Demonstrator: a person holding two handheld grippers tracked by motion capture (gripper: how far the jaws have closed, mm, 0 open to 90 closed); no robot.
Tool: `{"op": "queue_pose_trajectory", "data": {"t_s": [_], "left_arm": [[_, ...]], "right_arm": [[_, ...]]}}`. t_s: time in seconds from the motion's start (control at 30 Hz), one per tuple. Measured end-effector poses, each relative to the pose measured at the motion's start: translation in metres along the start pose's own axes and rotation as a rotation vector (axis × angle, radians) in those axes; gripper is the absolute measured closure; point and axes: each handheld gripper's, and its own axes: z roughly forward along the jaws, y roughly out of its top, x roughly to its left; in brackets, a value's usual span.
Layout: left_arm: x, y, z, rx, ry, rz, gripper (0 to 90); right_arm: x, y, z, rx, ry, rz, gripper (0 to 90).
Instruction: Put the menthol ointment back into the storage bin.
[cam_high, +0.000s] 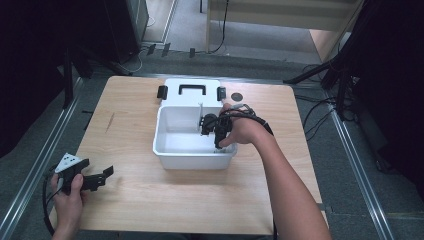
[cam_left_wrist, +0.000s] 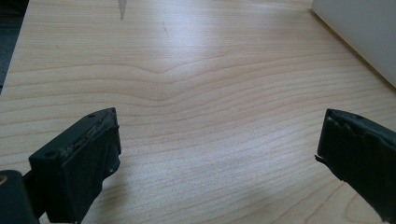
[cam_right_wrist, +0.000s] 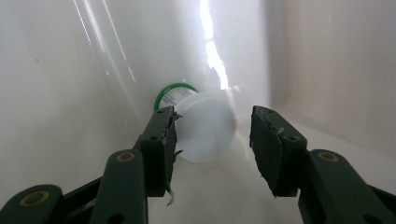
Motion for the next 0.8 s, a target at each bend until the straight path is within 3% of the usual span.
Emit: {"op": "queue_pose_trajectory", "data": {"t_s": [0.3, 0.57, 0.8], "left_arm": [[0.0, 0.0, 0.0, -0.002, 0.001, 0.0, 0.0], [0.0, 0.0, 0.0, -0.001, 0.001, 0.001, 0.0], [0.0, 0.0, 0.0, 0.0, 0.001, 0.0, 0.0]], "right_arm": [[-0.002, -0.003, -0.025, -0.03, 0.013, 0.021, 45.7], [-0.003, -0.007, -0.053, -0.052, 0.013, 0.096, 30.6], [-0.003, -0.015, -0.074, -0.077, -0.008, 0.147, 22.6]]}}
